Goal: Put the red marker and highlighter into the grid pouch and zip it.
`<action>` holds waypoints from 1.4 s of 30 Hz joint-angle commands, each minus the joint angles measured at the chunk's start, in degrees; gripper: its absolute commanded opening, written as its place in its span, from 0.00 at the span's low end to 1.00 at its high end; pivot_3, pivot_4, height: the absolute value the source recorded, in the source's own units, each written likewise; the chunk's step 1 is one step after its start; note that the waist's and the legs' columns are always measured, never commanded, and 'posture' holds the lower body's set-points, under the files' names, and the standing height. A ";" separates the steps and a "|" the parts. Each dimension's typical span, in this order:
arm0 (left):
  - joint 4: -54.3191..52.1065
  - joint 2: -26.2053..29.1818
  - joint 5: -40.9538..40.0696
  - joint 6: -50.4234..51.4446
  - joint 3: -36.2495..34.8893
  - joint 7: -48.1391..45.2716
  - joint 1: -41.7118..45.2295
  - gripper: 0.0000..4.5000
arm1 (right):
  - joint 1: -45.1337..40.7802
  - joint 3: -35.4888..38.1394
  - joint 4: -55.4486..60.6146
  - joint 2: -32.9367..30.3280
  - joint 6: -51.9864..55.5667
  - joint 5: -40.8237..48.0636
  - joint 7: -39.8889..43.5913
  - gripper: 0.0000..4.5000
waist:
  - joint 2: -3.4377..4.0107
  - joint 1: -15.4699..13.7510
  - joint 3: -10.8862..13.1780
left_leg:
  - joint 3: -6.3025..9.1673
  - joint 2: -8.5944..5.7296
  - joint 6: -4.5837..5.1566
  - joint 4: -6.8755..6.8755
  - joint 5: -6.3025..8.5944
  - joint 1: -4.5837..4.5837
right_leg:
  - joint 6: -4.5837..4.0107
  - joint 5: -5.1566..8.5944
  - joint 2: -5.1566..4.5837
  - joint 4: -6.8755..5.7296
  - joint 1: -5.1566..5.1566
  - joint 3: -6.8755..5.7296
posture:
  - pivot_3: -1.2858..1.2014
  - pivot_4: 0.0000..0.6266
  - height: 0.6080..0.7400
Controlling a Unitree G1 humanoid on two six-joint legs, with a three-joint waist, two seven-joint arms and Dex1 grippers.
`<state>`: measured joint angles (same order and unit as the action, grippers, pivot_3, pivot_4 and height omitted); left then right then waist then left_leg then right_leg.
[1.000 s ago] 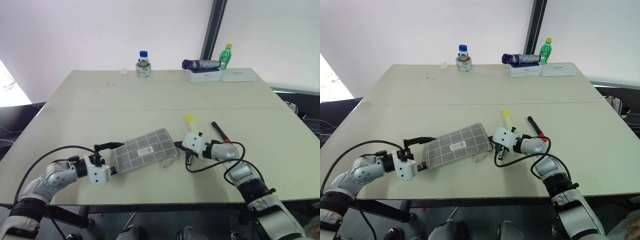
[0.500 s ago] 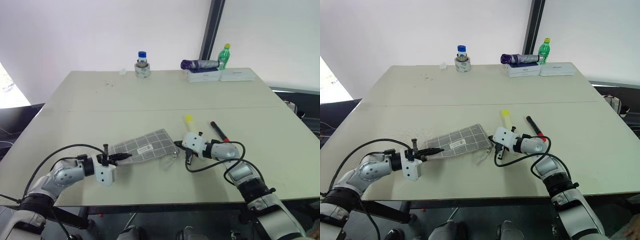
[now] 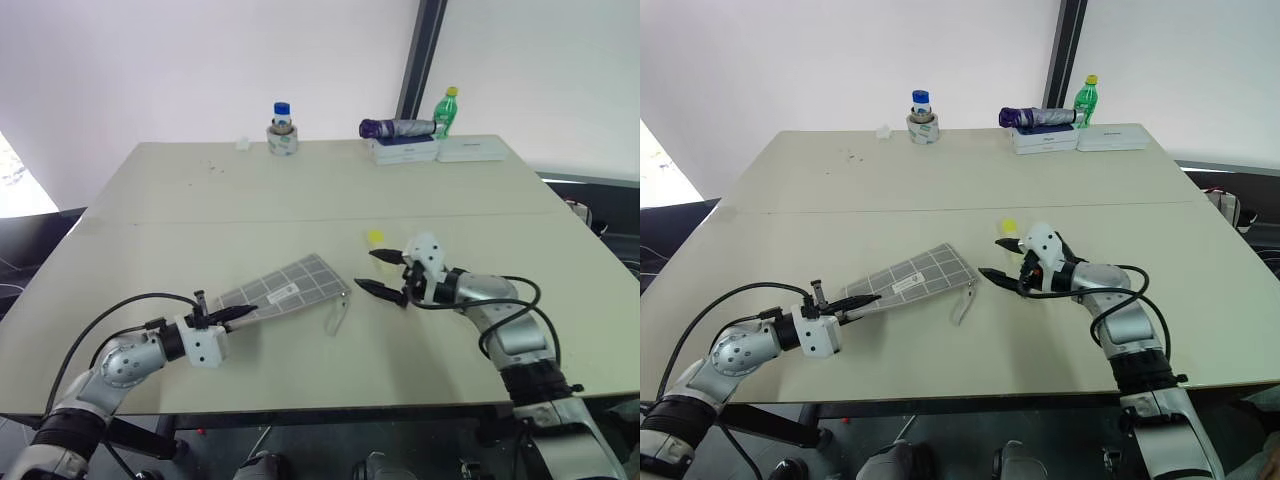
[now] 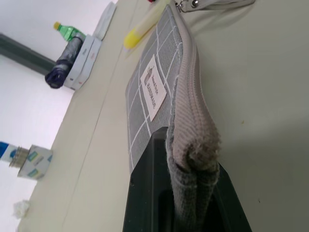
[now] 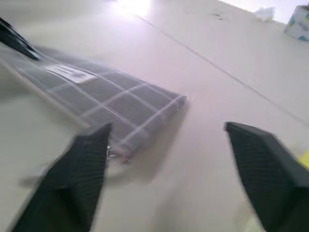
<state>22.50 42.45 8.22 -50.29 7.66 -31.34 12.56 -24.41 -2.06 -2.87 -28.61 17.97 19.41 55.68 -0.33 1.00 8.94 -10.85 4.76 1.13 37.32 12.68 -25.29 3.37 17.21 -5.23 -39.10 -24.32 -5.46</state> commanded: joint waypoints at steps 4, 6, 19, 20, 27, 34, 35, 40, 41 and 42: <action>-6.50 0.27 1.84 3.46 -3.05 2.92 -1.84 0.00 | 4.74 -4.46 8.25 7.72 7.59 -2.48 -12.90 0.99 | -0.02 0.21 -0.01 | 0.05 0.05 -0.03 0.00 -0.01 0.00 | -0.02 -0.01 -0.01 -0.01 -0.02 -0.01 | 0.52 0.24 1.00; -8.11 0.17 1.79 4.44 -3.30 3.24 -2.43 0.00 | 4.99 -5.61 8.23 8.83 7.83 -3.72 -14.44 0.99 | -0.02 0.10 -0.01 | 0.05 0.05 -0.05 -0.01 -0.02 -0.01 | -0.03 -0.01 0.05 -0.02 -0.05 -0.01 | 0.52 0.24 1.00; -12.70 -0.27 2.32 7.18 -3.52 3.46 -3.94 0.00 | 2.76 -4.59 4.80 15.13 12.58 -2.35 -20.82 0.60 | -0.04 -0.04 -0.01 | 0.03 0.00 -0.02 -0.02 -0.01 -0.07 | -0.02 -0.01 0.08 -0.01 -0.07 -0.01 | 0.52 0.24 1.00; -12.75 -0.25 2.40 7.17 -3.56 3.55 -3.98 0.00 | 2.80 -4.92 4.76 14.99 12.39 -2.85 -20.90 0.47 | -0.04 -0.03 -0.01 | 0.03 0.00 -0.02 -0.01 0.00 -0.07 | -0.02 -0.01 0.08 -0.01 -0.06 -0.01 | 0.52 0.24 1.00; -12.96 -0.39 2.01 7.81 -3.58 3.64 -4.44 0.00 | 3.62 -8.53 5.67 11.91 10.48 -6.08 -18.85 0.01 | -0.04 0.07 -0.01 | 0.03 0.01 -0.02 -0.03 -0.01 -0.06 | -0.02 -0.01 0.08 -0.01 -0.08 -0.01 | 0.52 0.24 1.00; -14.37 -2.65 4.83 10.10 -2.10 4.48 -4.46 0.00 | -0.81 -16.30 8.21 11.11 6.39 -12.16 -16.93 0.01 | -0.04 0.17 -0.01 | 0.03 0.02 -0.04 -0.03 -0.02 -0.06 | -0.02 -0.01 0.09 -0.01 -0.10 -0.01 | 0.52 0.24 1.00; -14.63 -3.16 5.34 10.72 -2.09 4.82 -4.45 0.00 | -1.45 -18.34 8.04 10.68 4.91 -13.98 -16.23 0.01 | -0.04 0.21 -0.01 | 0.03 0.03 -0.05 -0.03 -0.02 -0.06 | -0.02 -0.01 0.11 -0.01 -0.11 -0.01 | 0.52 0.24 1.00; -15.97 -5.26 7.50 13.29 -1.81 5.94 -4.50 0.00 | -5.64 -21.05 5.28 14.69 2.82 -14.89 -15.27 0.01 | -0.05 0.10 -0.01 | 0.03 0.03 -0.05 -0.05 -0.02 -0.07 | -0.02 -0.01 0.13 -0.01 -0.11 -0.01 | 0.52 0.24 1.00; -16.10 -5.67 7.86 14.14 -1.93 6.35 -4.36 0.00 | -6.61 -22.01 4.27 14.69 1.41 -15.91 -14.47 0.01 | -0.04 0.05 -0.01 | 0.02 0.03 -0.05 -0.04 -0.03 -0.07 | -0.02 -0.01 0.12 -0.01 -0.10 -0.02 | 0.52 0.24 1.00; -16.17 -5.97 8.28 14.88 -2.02 6.79 -4.14 0.00 | -7.50 -22.78 3.31 14.63 0.02 -16.65 -13.61 0.01 | -0.05 -0.02 -0.01 | 0.02 0.03 -0.05 -0.02 -0.02 -0.07 | -0.02 -0.01 0.12 -0.01 -0.09 -0.02 | 0.52 0.24 1.00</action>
<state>7.94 36.73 15.72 -36.40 5.92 -25.43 7.75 -29.82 -24.12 0.34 -14.43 21.32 3.71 40.67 -0.38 0.98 8.93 -10.83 4.78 1.09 37.31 12.65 -25.36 3.35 17.20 -5.12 -39.11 -24.41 -5.47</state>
